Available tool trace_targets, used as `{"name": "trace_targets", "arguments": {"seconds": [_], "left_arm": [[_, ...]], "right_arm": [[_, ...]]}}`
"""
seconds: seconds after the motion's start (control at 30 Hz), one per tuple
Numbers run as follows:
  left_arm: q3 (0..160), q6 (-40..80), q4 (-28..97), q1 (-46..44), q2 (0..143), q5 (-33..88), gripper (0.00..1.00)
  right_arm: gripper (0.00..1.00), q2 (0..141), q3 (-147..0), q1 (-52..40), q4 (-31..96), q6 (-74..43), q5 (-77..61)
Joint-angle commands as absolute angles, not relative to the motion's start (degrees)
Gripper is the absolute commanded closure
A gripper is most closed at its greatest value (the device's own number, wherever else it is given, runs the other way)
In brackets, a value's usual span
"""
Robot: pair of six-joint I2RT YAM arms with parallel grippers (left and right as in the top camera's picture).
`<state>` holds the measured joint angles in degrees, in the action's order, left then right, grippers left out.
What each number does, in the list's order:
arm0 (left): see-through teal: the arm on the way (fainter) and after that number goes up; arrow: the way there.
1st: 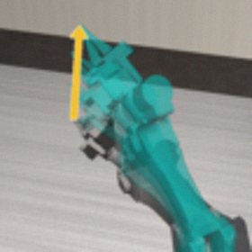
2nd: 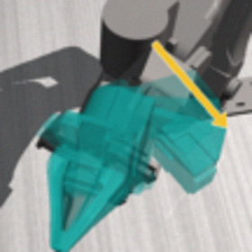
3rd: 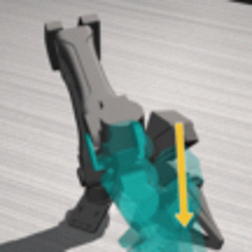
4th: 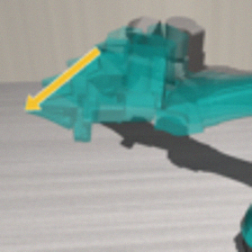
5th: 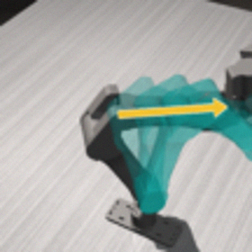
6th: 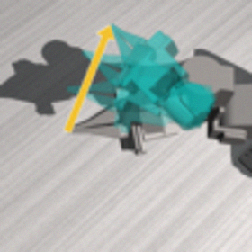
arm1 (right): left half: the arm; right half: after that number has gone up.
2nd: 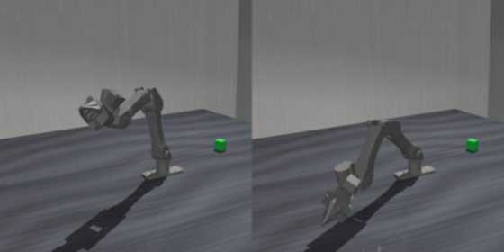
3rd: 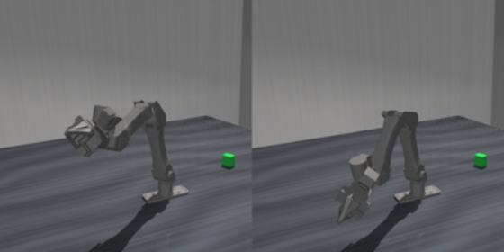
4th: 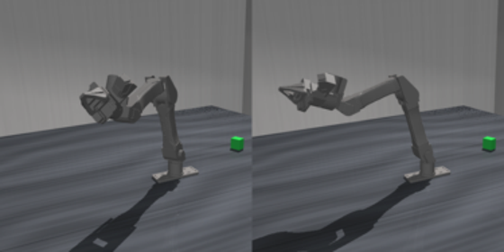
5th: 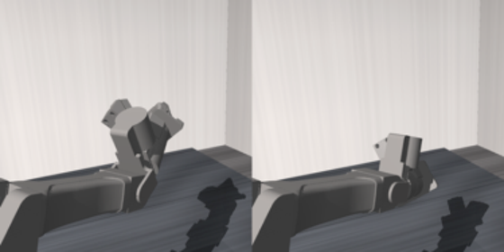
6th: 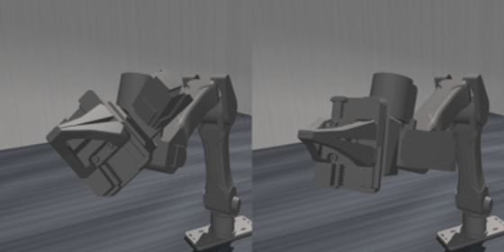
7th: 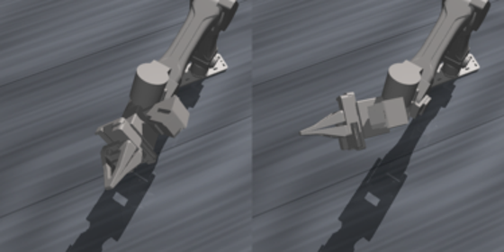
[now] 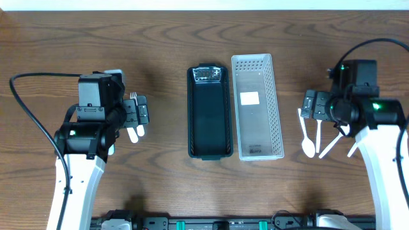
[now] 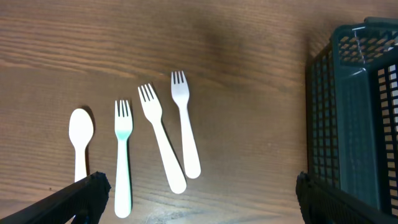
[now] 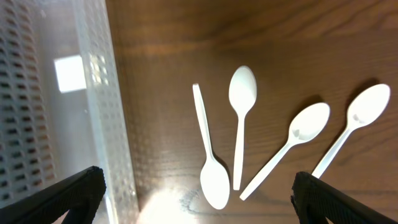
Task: Pack container
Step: 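Move right gripper over the white knife and spoons on the right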
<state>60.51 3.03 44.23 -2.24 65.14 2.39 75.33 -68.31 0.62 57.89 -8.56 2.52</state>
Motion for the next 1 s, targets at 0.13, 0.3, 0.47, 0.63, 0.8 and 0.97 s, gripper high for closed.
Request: {"name": "trace_targets", "arguments": {"seconds": [0.13,0.3,0.47,0.63,0.8,0.97], "left_arm": [[61.8,3.6,45.0,-1.9,65.1,1.8,0.02],[61.8,3.6,44.9,-1.9,65.1,1.8,0.02],[61.8,3.6,45.0,-1.9,65.1,1.8,0.02],[61.8,3.6,45.0,-1.9,65.1,1.8,0.02],[61.8,3.6,45.0,-1.9,65.1,1.8,0.02],[61.8,3.6,45.0,-1.9,65.1,1.8,0.02]], "right_arm": [[0.01,81.0,-69.5,0.6,58.6,2.8,5.5],[0.01,87.5,-69.5,0.6,61.0,5.0,5.6],[0.01,93.3,-69.2,-0.9,59.5,6.4,5.6],[0.02,96.8,-65.5,-1.5,53.7,7.0,3.9],[0.06,97.5,-59.0,-1.5,46.5,7.8,1.9],[0.07,97.5,-53.5,-1.5,41.9,7.8,1.9]]}}
